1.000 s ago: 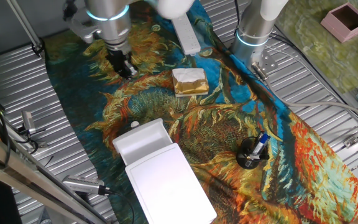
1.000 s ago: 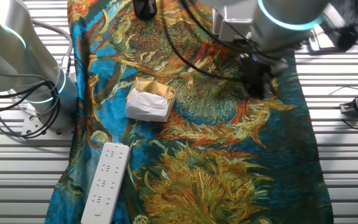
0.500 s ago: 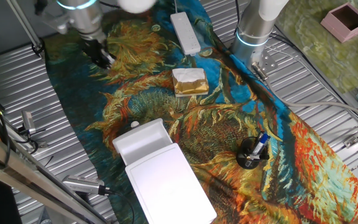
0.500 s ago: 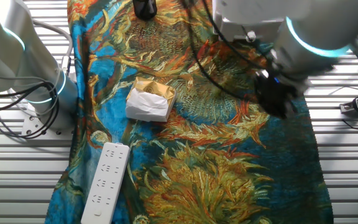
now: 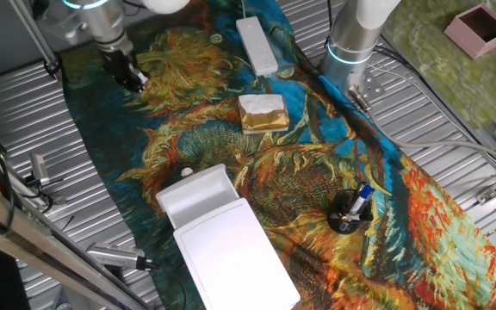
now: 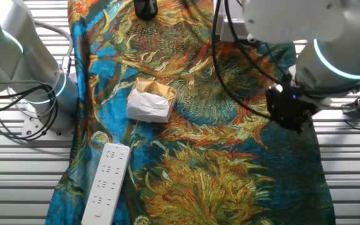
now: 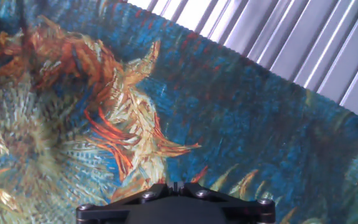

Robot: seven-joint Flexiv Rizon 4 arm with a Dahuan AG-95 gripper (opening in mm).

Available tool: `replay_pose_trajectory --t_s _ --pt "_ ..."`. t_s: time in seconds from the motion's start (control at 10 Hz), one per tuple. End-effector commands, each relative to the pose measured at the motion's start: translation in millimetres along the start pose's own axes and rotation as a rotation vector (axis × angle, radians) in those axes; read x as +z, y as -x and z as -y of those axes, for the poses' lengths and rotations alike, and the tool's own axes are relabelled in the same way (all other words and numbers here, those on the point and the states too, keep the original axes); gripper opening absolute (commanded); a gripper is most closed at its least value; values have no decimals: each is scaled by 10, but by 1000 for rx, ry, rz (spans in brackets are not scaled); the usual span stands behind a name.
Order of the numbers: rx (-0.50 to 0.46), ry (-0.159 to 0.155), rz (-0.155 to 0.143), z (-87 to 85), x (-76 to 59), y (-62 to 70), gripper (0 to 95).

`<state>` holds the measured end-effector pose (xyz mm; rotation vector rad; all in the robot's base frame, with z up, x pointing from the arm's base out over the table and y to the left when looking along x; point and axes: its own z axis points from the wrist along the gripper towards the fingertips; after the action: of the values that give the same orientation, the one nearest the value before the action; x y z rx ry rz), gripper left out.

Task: Use the gripper to push and close the drawer

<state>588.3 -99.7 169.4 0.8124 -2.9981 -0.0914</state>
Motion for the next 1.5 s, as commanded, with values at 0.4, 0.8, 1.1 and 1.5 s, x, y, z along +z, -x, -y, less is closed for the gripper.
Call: replay_pose_trajectory --t_s 0.4,0.8,1.1,1.5 --pt "133 16 -5 -738 120 533 0" --pt "244 6 -6 -1309 207 775 0" --pt "289 9 -1 -1516 266 838 0" --pt "339 50 2 -1556 214 1023 0"
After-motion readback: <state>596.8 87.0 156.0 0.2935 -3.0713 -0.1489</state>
